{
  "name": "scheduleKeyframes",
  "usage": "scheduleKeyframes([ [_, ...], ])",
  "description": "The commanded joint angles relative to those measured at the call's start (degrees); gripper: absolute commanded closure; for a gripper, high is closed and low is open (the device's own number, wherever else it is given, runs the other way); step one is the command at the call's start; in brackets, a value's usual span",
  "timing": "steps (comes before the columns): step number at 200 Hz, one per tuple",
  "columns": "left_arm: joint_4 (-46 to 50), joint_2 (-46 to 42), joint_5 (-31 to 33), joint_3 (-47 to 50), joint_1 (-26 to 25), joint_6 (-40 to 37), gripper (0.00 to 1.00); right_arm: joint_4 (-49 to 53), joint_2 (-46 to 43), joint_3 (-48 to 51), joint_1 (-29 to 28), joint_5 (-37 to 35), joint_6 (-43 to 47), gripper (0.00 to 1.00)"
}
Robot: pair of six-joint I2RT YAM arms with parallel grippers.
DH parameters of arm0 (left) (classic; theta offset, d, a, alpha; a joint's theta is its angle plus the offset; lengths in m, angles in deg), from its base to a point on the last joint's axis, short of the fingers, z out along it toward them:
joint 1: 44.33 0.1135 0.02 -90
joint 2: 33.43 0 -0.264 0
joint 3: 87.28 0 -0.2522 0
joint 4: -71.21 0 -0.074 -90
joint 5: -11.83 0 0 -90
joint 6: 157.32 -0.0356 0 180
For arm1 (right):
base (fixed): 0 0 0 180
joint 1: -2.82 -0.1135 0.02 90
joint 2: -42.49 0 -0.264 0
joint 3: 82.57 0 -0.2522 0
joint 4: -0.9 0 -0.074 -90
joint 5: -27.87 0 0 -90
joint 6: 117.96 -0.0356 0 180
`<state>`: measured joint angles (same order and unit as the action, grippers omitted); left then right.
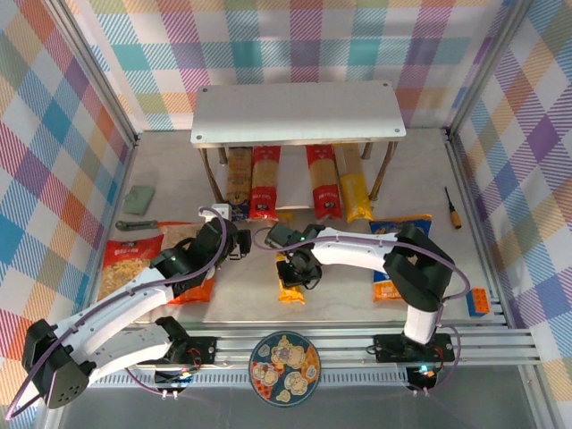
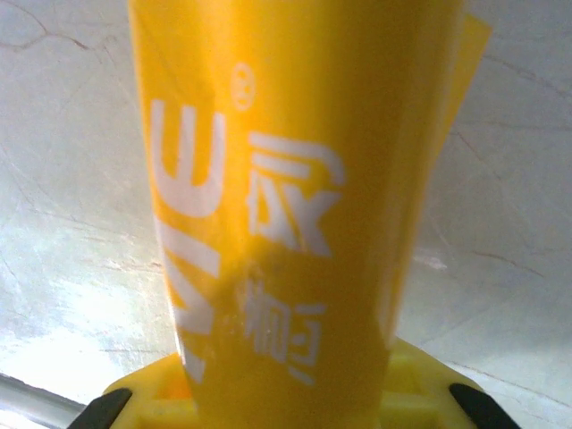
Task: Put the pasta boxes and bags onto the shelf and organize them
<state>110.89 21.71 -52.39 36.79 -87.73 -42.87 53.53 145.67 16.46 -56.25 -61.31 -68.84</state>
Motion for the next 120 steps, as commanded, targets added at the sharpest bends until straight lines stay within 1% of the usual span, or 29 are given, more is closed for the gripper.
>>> scheduleKeyframes([
  [1,1.2,1.2,0.1,-2.5,-0.5,-0.2,0.26,4.4,-2.0,2.0,-0.7,0.8,0.8,1.0],
  [43,1.7,2.8,0.1,-4.7,-0.5,-1.5,0.26,6.4,-6.2,2.3,-0.6,1.0,1.3,1.0],
  [78,2.9,3.9,1.0,-6.7,-0.4,-2.4,0.26,8.3,-13.1,3.6,-0.6,1.3,2.1,1.0],
  [120,3.1,5.8,0.6,-7.9,-0.2,-2.6,0.26,12.1,-21.2,4.2,-0.7,1.5,3.5,1.0],
])
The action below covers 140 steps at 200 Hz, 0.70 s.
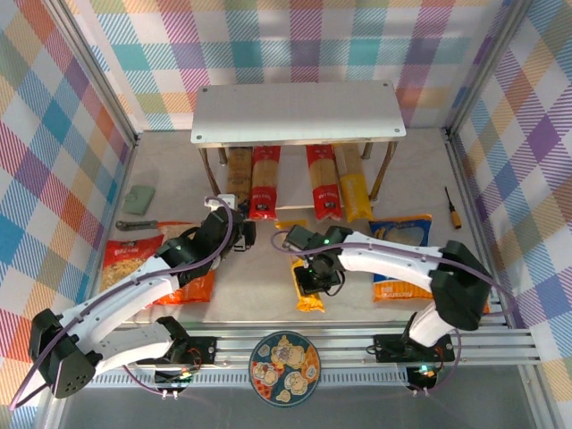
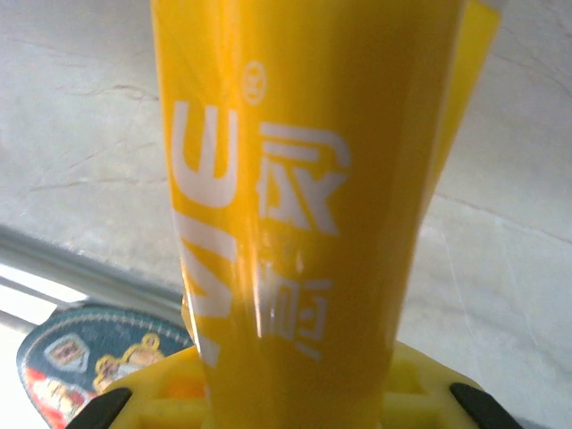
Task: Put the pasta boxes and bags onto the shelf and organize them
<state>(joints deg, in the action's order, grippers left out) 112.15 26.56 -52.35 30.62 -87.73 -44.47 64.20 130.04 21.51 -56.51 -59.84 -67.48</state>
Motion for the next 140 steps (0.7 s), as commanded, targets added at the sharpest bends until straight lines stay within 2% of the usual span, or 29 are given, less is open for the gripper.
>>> scheduleKeyframes([
  [1,1.9,0.9,0.5,-1.7,-0.3,-1.0,0.26,1.5,-5.7,-0.9,-0.4,0.0,2.1,1.0],
  [72,2.3,1.7,0.0,-3.1,-0.3,-1.1,0.26,2.0,-14.1,-3.7,0.8,-0.5,2.4,1.0],
  [101,2.7,1.7,0.1,-3.2,-0.2,-1.1,0.26,-0.8,-12.9,-4.9,3.7,-2.0,2.8,1.0],
  [140,3.0,1.7,-0.5,-3.2,-0.3,-0.9,0.26,-5.4,-6.6,-9.7,11.7,-2.3,7.4,1.0],
])
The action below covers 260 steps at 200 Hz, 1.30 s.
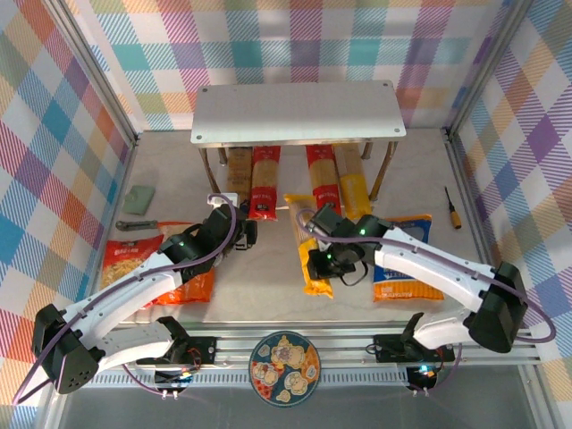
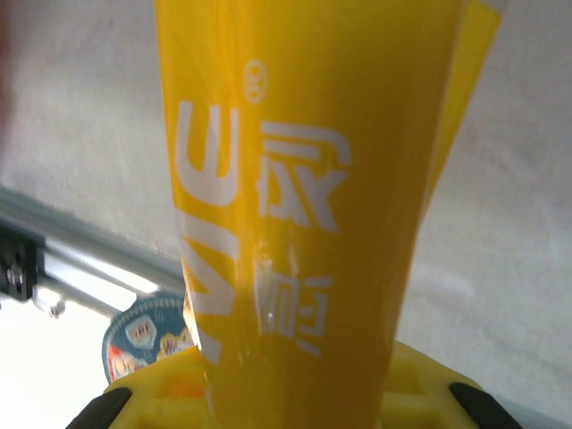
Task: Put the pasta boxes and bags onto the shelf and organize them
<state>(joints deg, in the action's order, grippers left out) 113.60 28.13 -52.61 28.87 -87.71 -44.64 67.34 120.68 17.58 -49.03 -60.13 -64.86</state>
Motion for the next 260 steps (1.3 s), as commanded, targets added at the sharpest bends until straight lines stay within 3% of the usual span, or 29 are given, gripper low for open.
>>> scheduleKeyframes([
  [1,1.5,0.1,-0.2,-1.4,-0.3,-0.7,0.26,-8.5,2.9,-6.0,4.4,-2.0,4.9,1.0],
  [71,2.3,-0.8,0.0,-1.1,-0.3,-0.5,0.26,-8.3,17.8,-22.3,12.5,-1.8,13.2,1.0],
  [135,3.2,-1.7,-0.1,-0.8,-0.3,-0.3,0.26,-7.5,29.0,-33.8,15.0,-2.5,14.7,1.0],
  [260,4.3,-2.7,0.1,-0.9,-0.2,-0.5,0.25,-9.2,36.1,-39.6,17.2,-5.9,13.6,0.97],
])
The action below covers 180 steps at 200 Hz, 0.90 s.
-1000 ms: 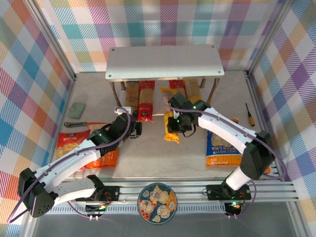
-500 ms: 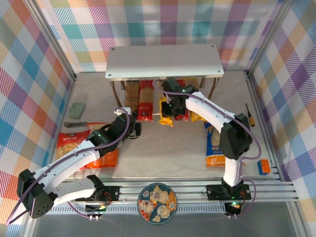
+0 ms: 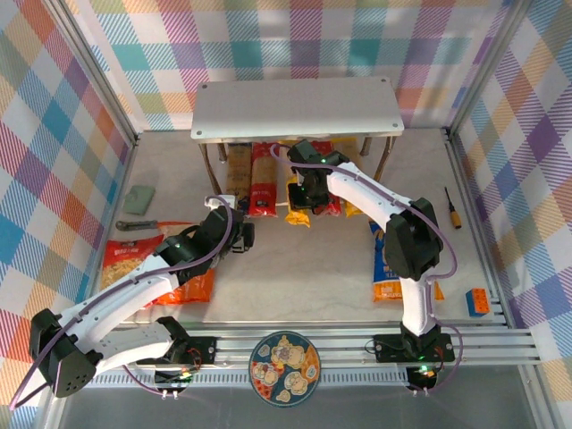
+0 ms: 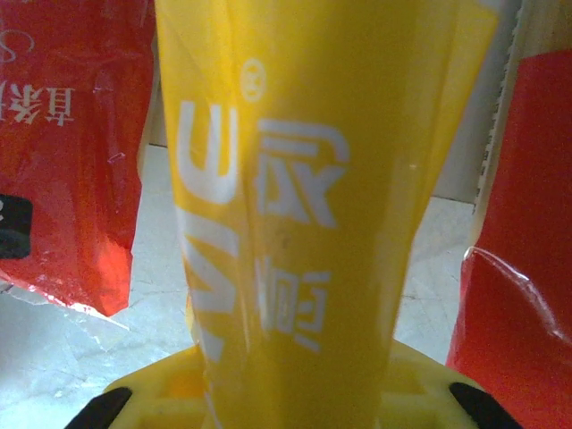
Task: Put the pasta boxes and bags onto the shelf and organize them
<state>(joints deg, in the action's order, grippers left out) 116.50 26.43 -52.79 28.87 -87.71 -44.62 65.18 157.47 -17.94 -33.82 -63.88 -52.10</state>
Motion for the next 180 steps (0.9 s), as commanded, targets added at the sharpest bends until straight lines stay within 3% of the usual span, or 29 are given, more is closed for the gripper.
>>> scheduleKeyframes([
  [1,1.3,-1.0,0.3,-0.9,-0.2,-0.6,0.25,-7.1,-0.6,-4.1,2.0,-2.1,0.8,0.97],
  [99,1.8,-1.8,0.4,-0.4,-0.2,-0.2,0.25,-14.4,1.3,-1.5,2.0,-6.9,-0.8,0.92],
  [180,2.1,-2.2,0.7,0.1,-0.2,0.1,0.25,-13.3,2.2,-1.8,1.4,-6.1,0.7,0.92],
])
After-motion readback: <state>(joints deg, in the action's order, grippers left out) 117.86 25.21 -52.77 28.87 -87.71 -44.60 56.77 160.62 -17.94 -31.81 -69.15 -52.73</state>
